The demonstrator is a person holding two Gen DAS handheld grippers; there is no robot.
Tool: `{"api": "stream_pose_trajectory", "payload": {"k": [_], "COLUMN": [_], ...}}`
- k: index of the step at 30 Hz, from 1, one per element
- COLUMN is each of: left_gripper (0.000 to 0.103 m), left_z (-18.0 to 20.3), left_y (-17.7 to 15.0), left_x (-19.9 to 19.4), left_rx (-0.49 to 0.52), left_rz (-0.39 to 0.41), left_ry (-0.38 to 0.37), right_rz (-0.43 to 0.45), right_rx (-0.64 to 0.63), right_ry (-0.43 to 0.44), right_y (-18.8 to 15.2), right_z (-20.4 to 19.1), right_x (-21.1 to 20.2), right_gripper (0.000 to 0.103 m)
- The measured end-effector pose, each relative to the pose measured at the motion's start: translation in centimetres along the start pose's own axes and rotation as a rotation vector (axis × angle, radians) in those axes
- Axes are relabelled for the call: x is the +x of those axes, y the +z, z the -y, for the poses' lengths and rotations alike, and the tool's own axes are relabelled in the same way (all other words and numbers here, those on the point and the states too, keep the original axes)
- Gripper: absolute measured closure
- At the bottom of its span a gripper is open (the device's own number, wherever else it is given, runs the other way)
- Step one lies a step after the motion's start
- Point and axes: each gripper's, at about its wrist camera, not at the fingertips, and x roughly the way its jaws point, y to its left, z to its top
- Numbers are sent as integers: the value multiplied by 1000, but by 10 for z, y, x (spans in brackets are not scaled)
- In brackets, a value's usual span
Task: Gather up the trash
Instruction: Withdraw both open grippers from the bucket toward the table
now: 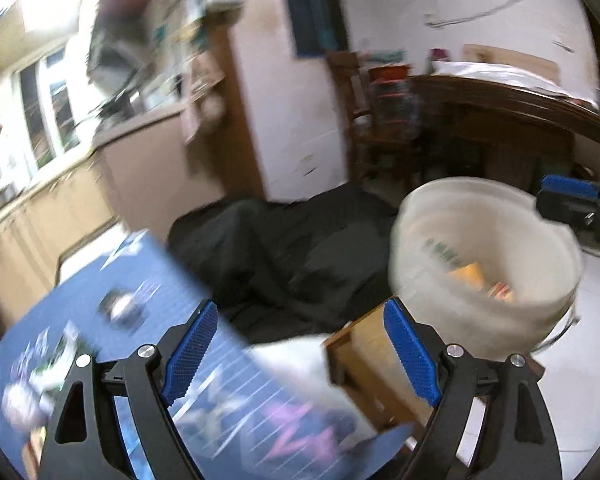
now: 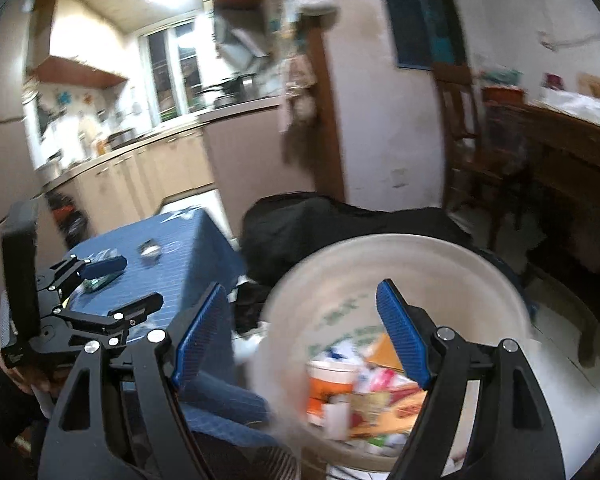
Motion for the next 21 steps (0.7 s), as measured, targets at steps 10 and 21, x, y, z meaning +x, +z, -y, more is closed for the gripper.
{"api": "stream_pose_trajectory", "payload": {"k": [10,21], "left_gripper": [17,16], "left_z": [-115,-219], "left_y": [-86,-164], "left_x": [-36,-119], "left_rx": [-174,-197], "left_rz": [-129,-143], "left_ry": [177,200], "right_rz": [-107,-248], "right_rx": [-122,-213], "right_ry": [212,368], "right_y": [-6,-29], "right_z": [-97,-189], "right_x": [63,114], "right_gripper": [29,21]}}
